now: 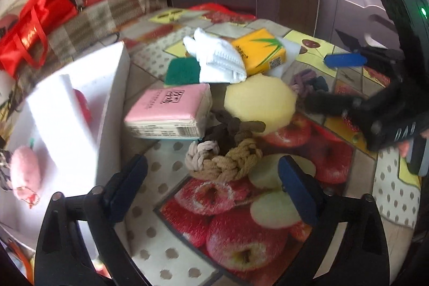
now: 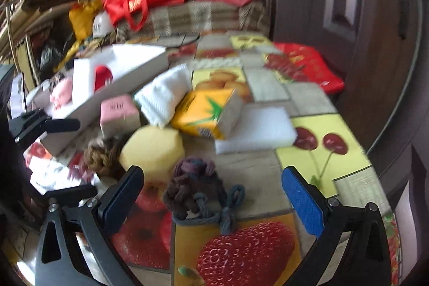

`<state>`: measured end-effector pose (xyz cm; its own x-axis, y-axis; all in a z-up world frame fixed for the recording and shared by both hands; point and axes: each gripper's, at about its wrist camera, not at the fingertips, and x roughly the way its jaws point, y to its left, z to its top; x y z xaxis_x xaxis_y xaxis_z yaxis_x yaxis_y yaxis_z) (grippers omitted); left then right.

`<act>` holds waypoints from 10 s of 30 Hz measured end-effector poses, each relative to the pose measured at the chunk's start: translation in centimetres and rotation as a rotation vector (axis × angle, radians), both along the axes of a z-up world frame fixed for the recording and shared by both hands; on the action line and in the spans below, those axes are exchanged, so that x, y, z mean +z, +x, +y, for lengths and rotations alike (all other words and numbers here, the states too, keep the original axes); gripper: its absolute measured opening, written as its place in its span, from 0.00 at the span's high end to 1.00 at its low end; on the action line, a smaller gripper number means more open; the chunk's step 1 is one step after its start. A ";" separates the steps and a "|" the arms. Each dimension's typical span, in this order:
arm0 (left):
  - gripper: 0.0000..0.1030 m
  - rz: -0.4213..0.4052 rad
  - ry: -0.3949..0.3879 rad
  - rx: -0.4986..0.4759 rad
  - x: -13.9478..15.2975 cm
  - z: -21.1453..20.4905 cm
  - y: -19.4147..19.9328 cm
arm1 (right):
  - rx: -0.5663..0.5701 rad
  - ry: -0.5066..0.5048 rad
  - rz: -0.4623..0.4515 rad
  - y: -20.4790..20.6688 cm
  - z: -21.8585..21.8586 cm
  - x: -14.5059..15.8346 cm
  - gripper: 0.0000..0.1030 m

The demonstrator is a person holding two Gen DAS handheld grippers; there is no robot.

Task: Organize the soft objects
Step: 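Grasp the beige braided rope with the left tool while the right grasps the blue-grey rope knot, then carry both rope knots to the tray and open both tools to release, then move both open tools from the tray back to the pile, then grasp the yellow round sponge with the left tool while the right grasps the yellow tissue pack, then carry both items over the tray and open both tools to drop them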

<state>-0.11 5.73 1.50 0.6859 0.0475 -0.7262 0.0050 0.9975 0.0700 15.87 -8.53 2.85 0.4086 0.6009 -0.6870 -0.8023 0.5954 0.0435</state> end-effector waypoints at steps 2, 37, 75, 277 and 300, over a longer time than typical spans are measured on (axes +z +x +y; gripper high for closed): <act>0.06 0.028 -0.001 -0.009 -0.5 -0.3 0.6 | 0.017 -0.054 0.016 -0.1 0.8 -0.7 0.18; 0.64 -0.513 -0.015 0.094 5.3 2.7 -8.8 | -0.077 0.271 -0.128 -2.4 0.1 3.1 0.74; 0.63 -0.463 -0.010 0.528 3.7 18.4 -9.1 | 0.376 0.202 -0.004 -9.1 17.5 2.3 0.73; 0.42 -0.478 0.004 0.713 3.7 19.4 -9.6 | 0.345 0.217 -0.073 -7.9 15.0 2.6 0.47; 0.41 -0.347 -0.109 0.684 2.6 22.4 -6.3 | 0.221 0.160 0.003 -5.1 20.8 1.7 0.45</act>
<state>-6.36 28.17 4.12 0.7191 0.4828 -0.4998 -0.6186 0.7725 -0.1438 10.80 12.26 4.60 0.2532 0.7761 -0.5775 -0.9118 0.3909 0.1256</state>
